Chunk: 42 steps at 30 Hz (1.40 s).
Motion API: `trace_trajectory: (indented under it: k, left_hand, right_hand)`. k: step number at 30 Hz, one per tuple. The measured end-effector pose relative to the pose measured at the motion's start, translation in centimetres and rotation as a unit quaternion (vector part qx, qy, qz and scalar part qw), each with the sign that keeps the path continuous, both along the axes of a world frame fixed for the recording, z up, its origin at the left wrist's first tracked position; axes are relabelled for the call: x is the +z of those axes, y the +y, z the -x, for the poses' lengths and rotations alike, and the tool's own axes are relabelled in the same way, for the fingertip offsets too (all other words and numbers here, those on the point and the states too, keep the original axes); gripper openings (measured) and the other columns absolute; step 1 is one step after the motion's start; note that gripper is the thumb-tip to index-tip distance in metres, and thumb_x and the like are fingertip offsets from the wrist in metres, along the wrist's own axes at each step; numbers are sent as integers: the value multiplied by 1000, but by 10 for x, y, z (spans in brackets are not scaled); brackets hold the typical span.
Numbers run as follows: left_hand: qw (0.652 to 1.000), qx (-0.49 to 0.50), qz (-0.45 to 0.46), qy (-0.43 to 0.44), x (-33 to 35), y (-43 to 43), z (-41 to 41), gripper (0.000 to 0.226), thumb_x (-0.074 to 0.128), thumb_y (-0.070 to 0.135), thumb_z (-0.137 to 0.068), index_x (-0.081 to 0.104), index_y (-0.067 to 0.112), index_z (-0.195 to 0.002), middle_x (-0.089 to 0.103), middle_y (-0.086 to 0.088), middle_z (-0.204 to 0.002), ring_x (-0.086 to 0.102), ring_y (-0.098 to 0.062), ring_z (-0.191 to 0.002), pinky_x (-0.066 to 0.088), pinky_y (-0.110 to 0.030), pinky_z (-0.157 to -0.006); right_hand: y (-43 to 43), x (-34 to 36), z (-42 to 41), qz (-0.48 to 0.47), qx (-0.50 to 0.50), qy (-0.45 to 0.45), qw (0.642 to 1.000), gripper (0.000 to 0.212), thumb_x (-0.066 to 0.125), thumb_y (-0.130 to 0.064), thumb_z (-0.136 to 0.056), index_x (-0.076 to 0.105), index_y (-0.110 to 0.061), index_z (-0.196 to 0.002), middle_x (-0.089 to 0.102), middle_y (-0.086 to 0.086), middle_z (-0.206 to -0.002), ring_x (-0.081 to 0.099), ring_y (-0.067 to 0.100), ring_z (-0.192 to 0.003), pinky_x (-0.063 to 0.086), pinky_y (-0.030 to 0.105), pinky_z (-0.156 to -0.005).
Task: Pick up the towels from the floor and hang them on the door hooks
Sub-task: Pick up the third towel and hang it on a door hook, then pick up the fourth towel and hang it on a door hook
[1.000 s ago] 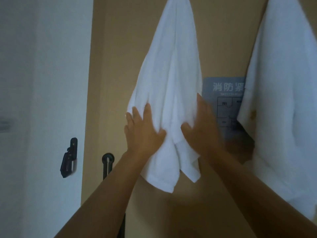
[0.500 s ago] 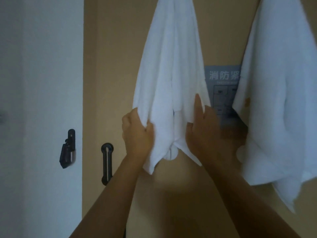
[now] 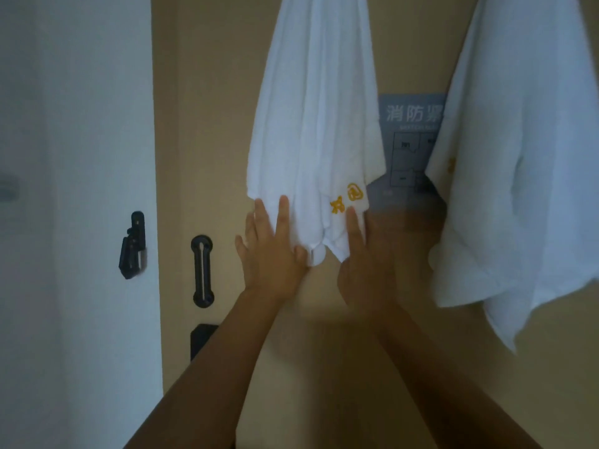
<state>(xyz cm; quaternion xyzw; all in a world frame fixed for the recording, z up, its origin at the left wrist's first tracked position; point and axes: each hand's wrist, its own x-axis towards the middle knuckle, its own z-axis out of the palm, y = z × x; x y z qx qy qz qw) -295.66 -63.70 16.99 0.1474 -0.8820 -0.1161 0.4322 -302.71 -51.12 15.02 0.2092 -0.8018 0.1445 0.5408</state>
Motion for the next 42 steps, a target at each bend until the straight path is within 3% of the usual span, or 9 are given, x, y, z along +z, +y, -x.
trace_trajectory:
  k: [5, 9, 15, 19, 24, 30, 33, 38, 42]
  left_hand:
    - [999, 9, 18, -42, -16, 18, -27, 73, 39, 40, -94, -6, 24, -149, -14, -13, -157, -8, -32, -146, 5, -52, -116]
    - [998, 4, 19, -62, -41, 26, -51, 70, 41, 36, -95, 0, 21, -150, -12, -10, -158, -6, -30, -146, 7, -51, -116]
    - [993, -13, 36, -115, -52, 34, -82, 73, 45, 36, -93, 1, 22, -150, -12, -9, -159, -7, -29, -147, 8, -50, -117]
    - [989, -32, 44, -139, -42, 39, -95, 71, 44, 36, -94, 3, 22, -150, -7, -7, -159, -4, -26, -147, 9, -49, -117]
    - [983, -79, 56, -155, -40, 52, -116, 70, 43, 35, -94, 4, 19, -151, 0, -6, -160, 2, -24, -147, 12, -47, -117]
    - [967, -149, 49, -203, -63, 68, -154, 66, 36, 38, -96, 4, 17, -150, 3, -5, -159, 8, -21, -146, 14, -44, -118]
    - [969, -172, 28, -174, -69, 83, -174, 59, 44, 34, -94, 25, 17, -146, 25, -7, -155, 27, -21, -141, 25, -37, -111]
    - [931, -269, 65, -238, -73, 126, -208, 88, 24, 62, -76, 7, 18, -150, 4, -6, -159, 10, -22, -146, 19, -39, -117]
    - [922, -311, 93, -213, -75, 183, -229, 67, 42, 39, -94, 11, 18, -150, 6, -3, -159, 9, -21, -147, 19, -41, -117]
  right_hand:
    - [14, -18, -24, -33, 56, -66, 996, 85, 57, -9, -54, 38, -5, -137, 56, 27, -126, 62, 41, -102, 49, 44, -90]
    - [23, -24, -53, -68, 67, -74, 993, 70, 34, -18, -66, 49, -3, -133, 53, 27, -131, 58, 37, -115, 36, 40, -100]
    - [33, -28, -93, -100, 103, -137, 980, 72, 42, -27, -79, 23, -14, -147, 28, 22, -150, 30, 35, -139, 27, 47, -110]
    - [44, -26, -120, -97, 59, -116, 987, 62, 38, -33, -76, 51, -12, -133, 54, 17, -133, 57, 31, -117, 48, 41, -94]
    - [57, -26, -144, -134, 63, -225, 963, 72, 16, -44, -82, 10, -18, -150, 19, 11, -155, 25, 29, -139, 22, 41, -111]
    - [77, -28, -219, -95, 29, -265, 959, 58, 41, -26, -91, 21, -16, -144, 24, 9, -151, 30, 30, -134, 27, 40, -109]
    - [87, -40, -253, -72, 10, -292, 954, 60, 45, -26, -91, 21, -17, -145, 19, 10, -155, 24, 31, -139, 23, 42, -112]
    - [131, -59, -301, -77, -83, -323, 940, 59, 42, -34, -94, 21, -17, -146, 20, 8, -155, 27, 28, -138, 25, 42, -110]
    - [191, -68, -333, -60, -168, -358, 916, 58, 37, -35, -96, 15, -19, -148, 15, 7, -157, 20, 28, -142, 19, 44, -114]
